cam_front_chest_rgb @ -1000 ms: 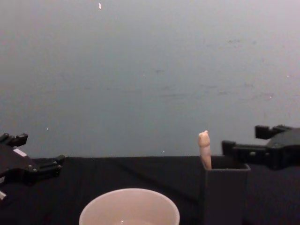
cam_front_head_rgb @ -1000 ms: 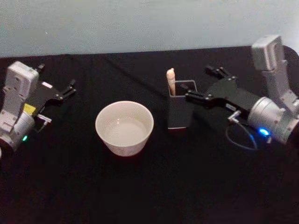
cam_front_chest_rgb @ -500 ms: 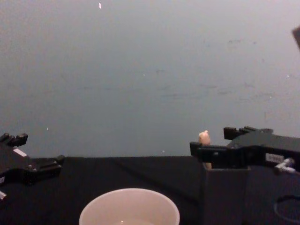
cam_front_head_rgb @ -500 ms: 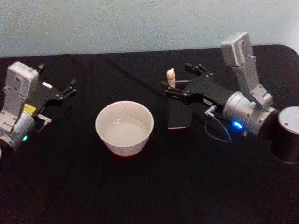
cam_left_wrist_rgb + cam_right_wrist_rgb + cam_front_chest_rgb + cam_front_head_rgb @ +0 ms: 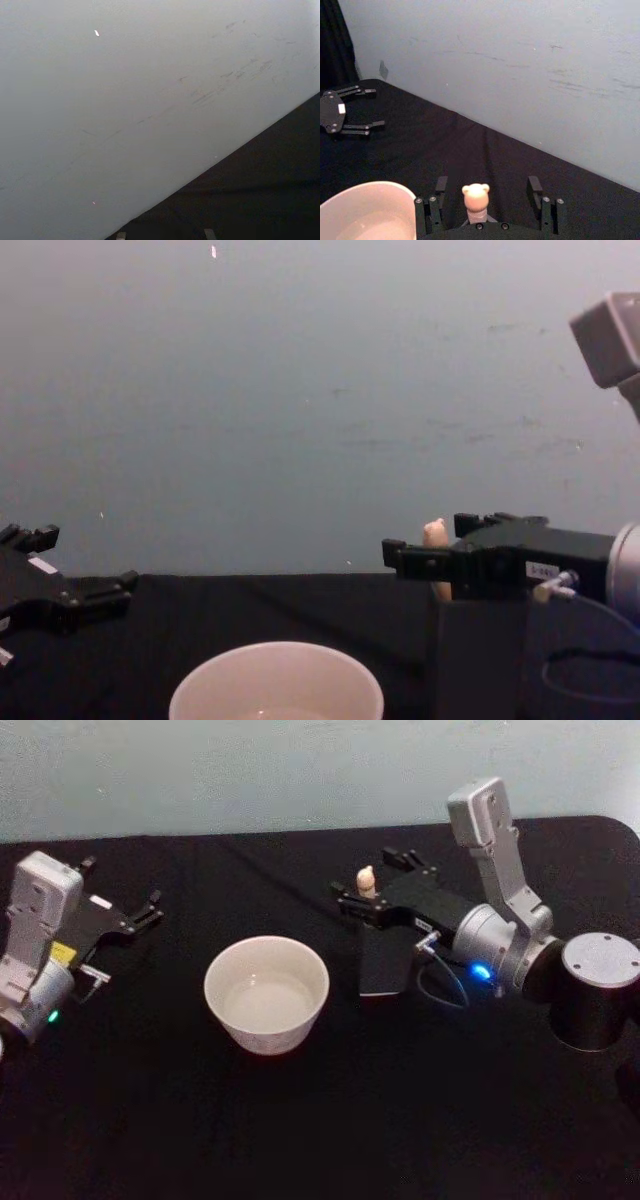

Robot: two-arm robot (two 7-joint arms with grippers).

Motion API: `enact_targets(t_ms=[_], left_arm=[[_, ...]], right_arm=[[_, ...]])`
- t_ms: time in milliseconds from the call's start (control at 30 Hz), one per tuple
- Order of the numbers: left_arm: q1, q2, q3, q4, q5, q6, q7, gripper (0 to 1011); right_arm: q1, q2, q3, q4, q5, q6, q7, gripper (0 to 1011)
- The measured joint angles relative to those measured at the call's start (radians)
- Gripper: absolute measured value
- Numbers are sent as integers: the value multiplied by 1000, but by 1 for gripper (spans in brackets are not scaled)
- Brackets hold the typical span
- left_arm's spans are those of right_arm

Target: Pick up the stirring spoon with one hand, stir inside the cup, then place it back in its original position.

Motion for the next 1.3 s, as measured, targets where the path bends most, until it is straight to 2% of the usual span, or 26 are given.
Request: enact_targets(t_ms=[700,1100,1233,1300], left_arm=[[0,0,0,0,0,0,0,1001],[0,0,0,0,0,0,0,1001],[0,0,0,0,0,0,0,1001],[0,0,0,0,0,0,0,1001]], right_arm=[[2,-43,23,22,-55,30,14,1000],[1,-41,21,22,-53,29,13,1000],[1,-40,21,22,-53,29,13,941],[1,-40,20,22,-52,29,13,881]])
